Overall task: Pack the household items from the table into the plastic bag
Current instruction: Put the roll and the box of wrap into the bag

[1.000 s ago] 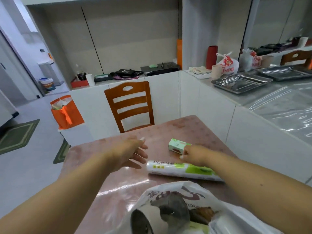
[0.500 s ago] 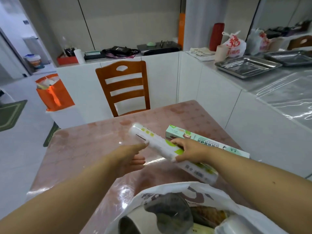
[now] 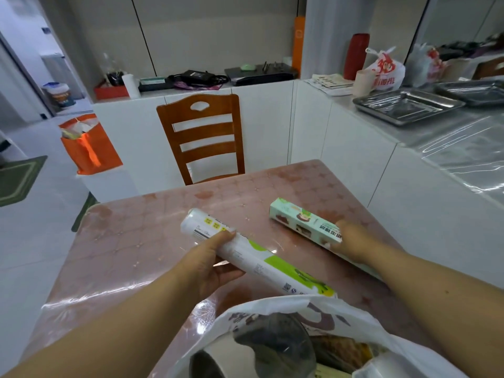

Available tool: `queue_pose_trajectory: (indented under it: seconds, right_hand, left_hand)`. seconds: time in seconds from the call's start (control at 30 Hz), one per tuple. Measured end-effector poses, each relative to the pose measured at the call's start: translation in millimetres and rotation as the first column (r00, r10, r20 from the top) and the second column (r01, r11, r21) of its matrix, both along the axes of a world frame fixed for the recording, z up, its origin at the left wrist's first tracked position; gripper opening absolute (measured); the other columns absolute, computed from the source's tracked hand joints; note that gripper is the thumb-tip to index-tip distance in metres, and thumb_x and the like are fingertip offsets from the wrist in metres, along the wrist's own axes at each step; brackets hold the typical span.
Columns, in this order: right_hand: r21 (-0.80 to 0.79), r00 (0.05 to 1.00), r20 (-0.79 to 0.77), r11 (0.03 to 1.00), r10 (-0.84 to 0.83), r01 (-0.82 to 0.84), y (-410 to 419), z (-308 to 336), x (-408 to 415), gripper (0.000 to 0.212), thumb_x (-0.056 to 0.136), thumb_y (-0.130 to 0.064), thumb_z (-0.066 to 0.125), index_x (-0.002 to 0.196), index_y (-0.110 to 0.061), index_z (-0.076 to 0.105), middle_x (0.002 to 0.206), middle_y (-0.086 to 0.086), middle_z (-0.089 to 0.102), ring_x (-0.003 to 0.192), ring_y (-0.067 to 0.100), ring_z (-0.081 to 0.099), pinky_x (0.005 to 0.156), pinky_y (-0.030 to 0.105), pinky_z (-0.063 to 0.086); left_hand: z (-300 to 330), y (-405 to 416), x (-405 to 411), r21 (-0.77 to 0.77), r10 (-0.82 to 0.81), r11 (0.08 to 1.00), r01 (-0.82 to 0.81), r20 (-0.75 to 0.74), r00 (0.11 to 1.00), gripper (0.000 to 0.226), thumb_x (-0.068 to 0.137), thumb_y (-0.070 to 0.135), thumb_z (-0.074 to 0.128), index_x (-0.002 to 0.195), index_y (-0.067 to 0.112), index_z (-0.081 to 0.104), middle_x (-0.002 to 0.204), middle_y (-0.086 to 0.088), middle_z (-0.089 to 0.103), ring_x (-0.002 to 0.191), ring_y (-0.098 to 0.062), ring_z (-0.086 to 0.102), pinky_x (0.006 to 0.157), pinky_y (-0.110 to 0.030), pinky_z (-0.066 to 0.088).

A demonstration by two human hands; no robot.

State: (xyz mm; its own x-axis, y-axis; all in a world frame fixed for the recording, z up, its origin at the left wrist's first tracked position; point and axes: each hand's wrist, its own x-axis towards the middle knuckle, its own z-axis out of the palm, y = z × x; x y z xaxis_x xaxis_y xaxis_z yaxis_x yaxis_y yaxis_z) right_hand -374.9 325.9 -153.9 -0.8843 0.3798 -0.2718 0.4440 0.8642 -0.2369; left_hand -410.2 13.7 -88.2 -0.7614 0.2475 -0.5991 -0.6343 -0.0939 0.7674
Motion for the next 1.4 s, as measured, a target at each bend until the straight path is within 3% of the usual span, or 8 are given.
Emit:
queue_pose_trajectory:
  seconds: [0.1, 0.2, 0.37, 0.47, 0.6, 0.97, 1.2, 1.4]
  right_hand:
    - [-0.407, 0.982, -0.162, 0.913, -0.094, 0.02, -21.1, 47.2, -0.5, 0.03, 0.084, -0.037, 0.068, 0.097, -0.014, 0.054, 0.078, 0.001, 0.059, 0.062, 0.019, 0.058, 0.053, 0.026, 0.043]
    - [-0.616, 0.973, -0.228, 0.779, -0.031, -0.12, -46.7, 112.0, -3.0, 0.037, 0.076, -0.04, 0.075, 0.099, -0.014, 0.063, 0.079, 0.002, 0.065, 0.067, 0.016, 0.06, 0.061, 0.025, 0.046]
    - [-0.915, 0.965, 0.103, 0.403, 0.242, -0.003, -73.8, 159.0, -3.6, 0.063, 0.067, -0.043, 0.078, 0.12, -0.012, 0.063, 0.089, 0.012, 0.072, 0.067, 0.021, 0.07, 0.064, 0.03, 0.057]
    - [-0.943, 0.929, 0.173, 0.327, 0.328, 0.06, -81.8, 154.4, -2.7, 0.072, 0.042, -0.046, 0.091, 0.104, -0.015, 0.074, 0.088, 0.009, 0.075, 0.071, 0.021, 0.072, 0.078, 0.033, 0.056]
    - [-0.958, 0.889, 0.191, 0.276, 0.416, 0.077, -91.4, 148.6, -3.7, 0.07, 0.046, -0.038, 0.092, 0.109, -0.014, 0.072, 0.098, 0.01, 0.072, 0.085, 0.025, 0.068, 0.095, 0.039, 0.044]
    - [-0.966, 0.848, -0.043, 0.195, 0.528, -0.171, -109.0, 198.8, -14.9, 0.066, 0.053, -0.032, 0.089, 0.107, -0.006, 0.062, 0.09, 0.014, 0.071, 0.072, 0.025, 0.071, 0.065, 0.034, 0.06]
    - [-0.889, 0.909, -0.309, 0.256, 0.278, -0.381, -123.2, 247.1, 20.6, 0.048, 0.059, -0.023, 0.07, 0.102, -0.007, 0.057, 0.083, 0.012, 0.065, 0.065, 0.023, 0.065, 0.057, 0.031, 0.058]
    - [-0.776, 0.777, -0.627, -0.136, 0.059, -0.616, -128.3, 305.2, 69.7, 0.041, 0.061, -0.024, 0.082, 0.093, -0.011, 0.062, 0.084, 0.008, 0.063, 0.071, 0.023, 0.067, 0.066, 0.033, 0.058]
  left_hand:
    - [6.7, -2.1, 2.3, 0.027, 0.016, 1.0, -0.016, -0.016, 1.0, 0.029, 0.083, 0.027, 0.07, 0.101, 0.006, 0.06, 0.091, -0.018, 0.069, 0.078, -0.034, 0.069, 0.07, -0.045, 0.059]
    - [19.0, -3.0, 2.4, 0.104, 0.055, 0.993, -0.053, -0.016, 0.998, 0.039, 0.084, 0.031, 0.07, 0.108, 0.004, 0.056, 0.096, -0.02, 0.07, 0.086, -0.036, 0.069, 0.068, -0.048, 0.059]
    - [37.4, -9.0, 7.0, 0.259, 0.053, 0.965, -0.039, -0.048, 0.997, 0.054, 0.079, 0.045, 0.066, 0.115, 0.006, 0.057, 0.096, -0.018, 0.075, 0.085, -0.037, 0.073, 0.064, -0.048, 0.06]
    - [40.4, -13.1, 13.1, 0.292, 0.012, 0.956, 0.001, -0.043, 0.999, 0.067, 0.072, 0.049, 0.066, 0.123, 0.008, 0.056, 0.102, -0.019, 0.074, 0.091, -0.04, 0.071, 0.069, -0.053, 0.059]
    - [46.8, -11.3, 19.1, 0.285, 0.001, 0.958, 0.014, -0.052, 0.999, 0.072, 0.069, 0.048, 0.065, 0.124, 0.004, 0.054, 0.099, -0.019, 0.075, 0.089, -0.04, 0.071, 0.067, -0.054, 0.059]
    - [120.4, -8.6, 12.5, 0.323, -0.058, 0.94, 0.114, -0.18, 0.982, 0.051, 0.096, 0.04, 0.048, 0.127, 0.0, 0.054, 0.123, -0.027, 0.061, 0.104, -0.037, 0.068, 0.072, -0.047, 0.06]
    - [170.3, -23.4, 49.7, 0.129, -0.227, 0.955, 0.268, -0.267, 0.937, 0.066, 0.097, 0.05, 0.037, 0.153, 0.02, 0.021, 0.15, -0.025, 0.035, 0.136, -0.037, 0.039, 0.113, -0.048, 0.032]
    - [212.6, -60.2, 105.1, -0.321, -0.313, 0.925, 0.202, -0.347, 0.884, 0.055, 0.095, 0.048, 0.044, 0.137, 0.013, 0.045, 0.133, -0.014, 0.056, 0.12, -0.032, 0.054, 0.107, -0.047, 0.042]
